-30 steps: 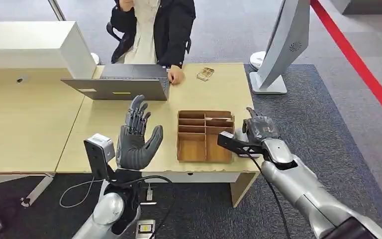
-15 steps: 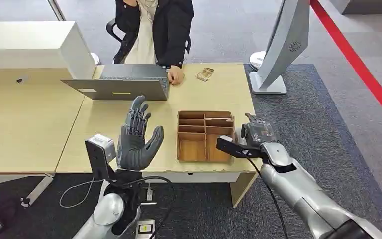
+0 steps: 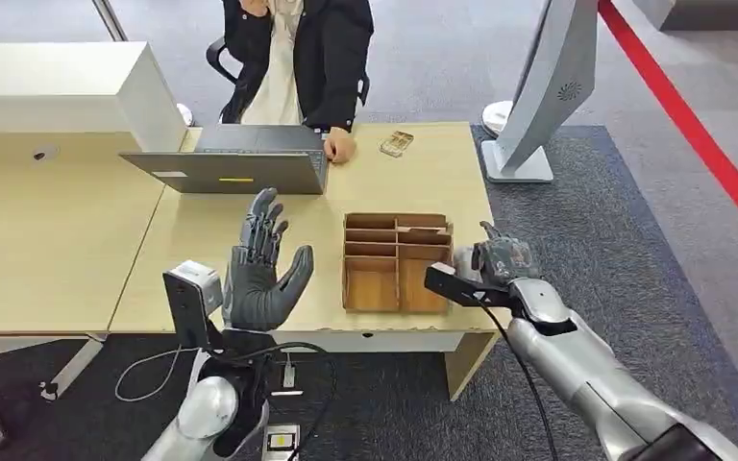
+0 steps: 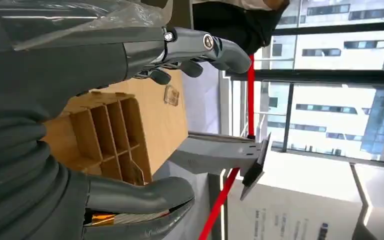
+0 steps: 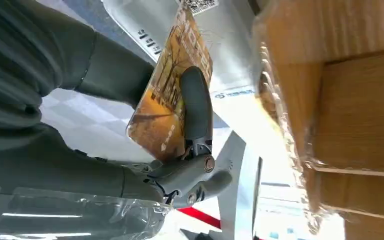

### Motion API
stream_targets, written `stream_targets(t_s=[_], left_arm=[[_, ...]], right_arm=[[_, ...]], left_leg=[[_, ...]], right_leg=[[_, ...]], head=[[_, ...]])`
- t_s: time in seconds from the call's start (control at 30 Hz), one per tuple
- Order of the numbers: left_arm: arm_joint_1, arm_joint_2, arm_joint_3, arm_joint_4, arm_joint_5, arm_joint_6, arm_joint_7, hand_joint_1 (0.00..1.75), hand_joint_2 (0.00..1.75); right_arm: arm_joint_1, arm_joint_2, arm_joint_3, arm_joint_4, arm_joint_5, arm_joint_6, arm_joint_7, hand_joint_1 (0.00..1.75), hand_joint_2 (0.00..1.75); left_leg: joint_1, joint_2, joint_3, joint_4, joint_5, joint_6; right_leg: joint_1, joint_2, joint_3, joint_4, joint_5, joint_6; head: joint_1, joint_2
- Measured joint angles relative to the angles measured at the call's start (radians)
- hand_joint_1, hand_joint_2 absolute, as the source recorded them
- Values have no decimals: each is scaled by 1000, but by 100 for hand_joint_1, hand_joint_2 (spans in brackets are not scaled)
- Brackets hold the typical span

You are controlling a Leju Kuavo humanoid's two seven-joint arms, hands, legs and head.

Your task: Pass the card to the sensor for recognition and then transmit it.

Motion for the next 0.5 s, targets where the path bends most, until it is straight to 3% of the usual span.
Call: stream_targets(t_s=[0.5], left_arm=[[3, 1, 0, -11, -18, -13, 8, 0, 175]], right_arm=[[-5, 0, -60, 12, -17, -72, 1, 175, 175]], left_leg=[[0, 0, -1, 0, 0, 0]], right_leg=[[0, 0, 0, 0, 0, 0]], head=[[0, 0]])
